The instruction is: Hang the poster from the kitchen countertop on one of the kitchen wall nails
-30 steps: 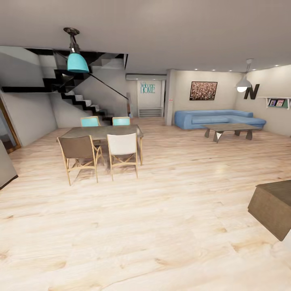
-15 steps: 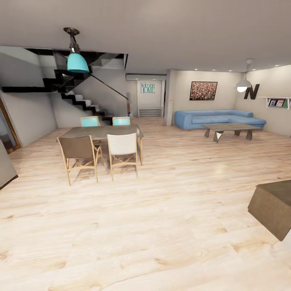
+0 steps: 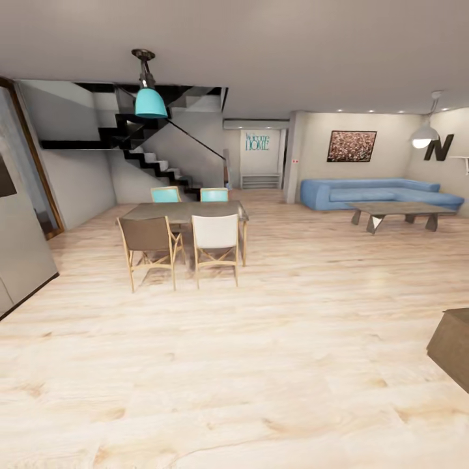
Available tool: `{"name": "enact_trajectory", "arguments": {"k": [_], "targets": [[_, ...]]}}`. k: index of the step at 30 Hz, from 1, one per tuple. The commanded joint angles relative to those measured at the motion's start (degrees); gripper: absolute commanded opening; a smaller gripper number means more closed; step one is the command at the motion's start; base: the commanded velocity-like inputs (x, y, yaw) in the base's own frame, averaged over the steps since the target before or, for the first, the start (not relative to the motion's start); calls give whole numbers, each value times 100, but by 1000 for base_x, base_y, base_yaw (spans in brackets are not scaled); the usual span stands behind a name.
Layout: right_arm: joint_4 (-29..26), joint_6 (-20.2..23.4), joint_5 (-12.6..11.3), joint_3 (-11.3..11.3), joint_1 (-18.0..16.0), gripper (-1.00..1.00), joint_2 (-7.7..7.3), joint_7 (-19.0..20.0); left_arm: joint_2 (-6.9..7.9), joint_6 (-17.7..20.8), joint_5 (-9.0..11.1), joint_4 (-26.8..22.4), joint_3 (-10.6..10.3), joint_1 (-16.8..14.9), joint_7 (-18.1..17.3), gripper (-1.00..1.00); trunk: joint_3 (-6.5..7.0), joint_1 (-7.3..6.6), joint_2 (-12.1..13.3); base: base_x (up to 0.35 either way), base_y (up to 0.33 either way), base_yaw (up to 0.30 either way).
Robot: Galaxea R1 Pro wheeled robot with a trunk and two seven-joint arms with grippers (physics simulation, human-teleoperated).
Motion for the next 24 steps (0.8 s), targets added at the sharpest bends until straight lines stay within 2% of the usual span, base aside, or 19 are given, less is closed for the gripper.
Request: {"name": "enact_trajectory", "arguments": {"k": [1, 16, 24], "targets": [[3, -18, -3, -2, -3, 100, 3, -4, -1, -10, -4, -4, 3, 1, 2, 100, -5, 0, -2, 0, 0, 287], [3, -18, -2, -3, -3, 100, 35, -13, -1, -10, -4, 5, 3, -1, 2, 100, -5, 0, -2, -1, -1, 288], [12, -18, 6, 6, -3, 100, 30, -13, -1, -10, -4, 5, -1, 1, -6, 100, -5, 0, -2, -85, -182, 218]]}}
